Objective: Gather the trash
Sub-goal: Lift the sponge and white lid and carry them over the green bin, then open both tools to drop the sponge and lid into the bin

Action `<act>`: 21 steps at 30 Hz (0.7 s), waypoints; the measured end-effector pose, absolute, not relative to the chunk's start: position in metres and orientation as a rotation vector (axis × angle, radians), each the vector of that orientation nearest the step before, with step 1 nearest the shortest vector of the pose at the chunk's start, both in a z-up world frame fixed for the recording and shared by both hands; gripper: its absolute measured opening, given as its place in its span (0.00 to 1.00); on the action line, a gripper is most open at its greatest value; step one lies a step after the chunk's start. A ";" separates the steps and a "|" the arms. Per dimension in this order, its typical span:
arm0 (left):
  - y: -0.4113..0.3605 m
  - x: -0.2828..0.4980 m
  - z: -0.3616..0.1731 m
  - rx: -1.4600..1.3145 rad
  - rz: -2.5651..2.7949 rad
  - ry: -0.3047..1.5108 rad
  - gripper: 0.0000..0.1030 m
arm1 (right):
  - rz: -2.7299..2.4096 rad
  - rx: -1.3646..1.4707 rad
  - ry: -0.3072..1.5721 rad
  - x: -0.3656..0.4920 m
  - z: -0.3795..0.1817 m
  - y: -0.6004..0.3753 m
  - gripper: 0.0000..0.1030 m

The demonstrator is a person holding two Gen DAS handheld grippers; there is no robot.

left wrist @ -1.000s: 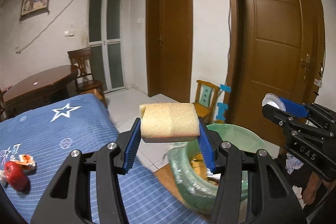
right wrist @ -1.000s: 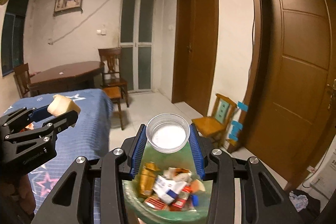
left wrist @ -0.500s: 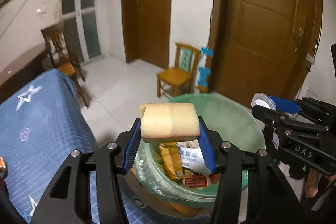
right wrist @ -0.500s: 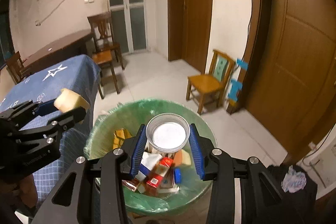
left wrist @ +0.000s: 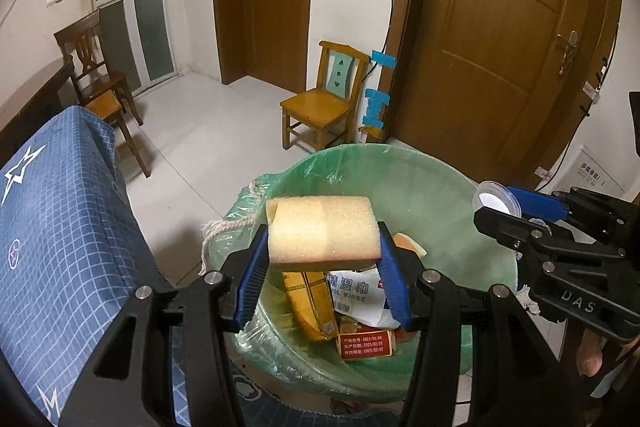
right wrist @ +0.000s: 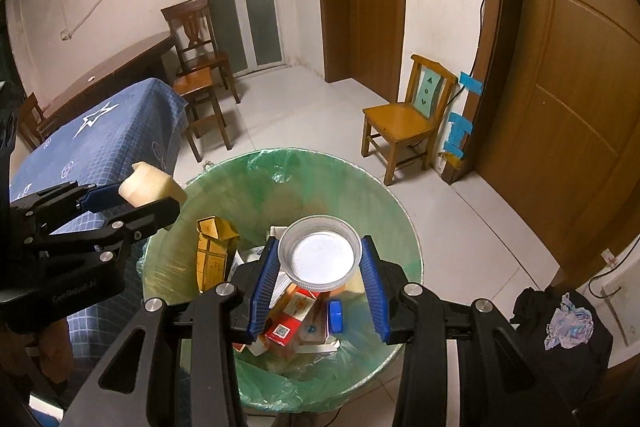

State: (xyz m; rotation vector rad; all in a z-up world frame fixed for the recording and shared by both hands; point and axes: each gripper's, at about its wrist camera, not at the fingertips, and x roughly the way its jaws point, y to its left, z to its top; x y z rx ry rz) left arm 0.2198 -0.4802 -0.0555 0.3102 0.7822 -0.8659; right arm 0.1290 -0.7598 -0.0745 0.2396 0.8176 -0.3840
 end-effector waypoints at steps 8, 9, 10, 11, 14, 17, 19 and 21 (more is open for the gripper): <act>-0.486 0.222 -0.055 0.322 -0.854 0.773 0.83 | -0.397 0.242 0.795 0.124 -0.071 -0.759 0.70; -0.486 0.223 -0.056 0.322 -0.848 0.773 0.83 | -0.410 0.254 0.772 0.120 -0.068 -0.761 0.70; -0.486 0.224 -0.057 0.323 -0.847 0.777 0.83 | -0.414 0.262 0.764 0.119 -0.067 -0.763 0.70; -0.486 0.225 -0.058 0.322 -0.847 0.782 0.83 | -0.414 0.268 0.758 0.117 -0.066 -0.764 0.70; -0.486 0.224 -0.058 0.327 -0.846 0.777 0.83 | -0.416 0.271 0.747 0.113 -0.063 -0.763 0.70; -0.482 0.220 -0.054 0.327 -0.846 0.768 0.83 | -0.412 0.274 0.729 0.107 -0.056 -0.757 0.70; -0.477 0.216 -0.049 0.323 -0.845 0.758 0.83 | -0.409 0.274 0.708 0.099 -0.048 -0.751 0.70; -0.465 0.208 -0.042 0.320 -0.843 0.730 0.83 | -0.405 0.263 0.669 0.086 -0.036 -0.741 0.70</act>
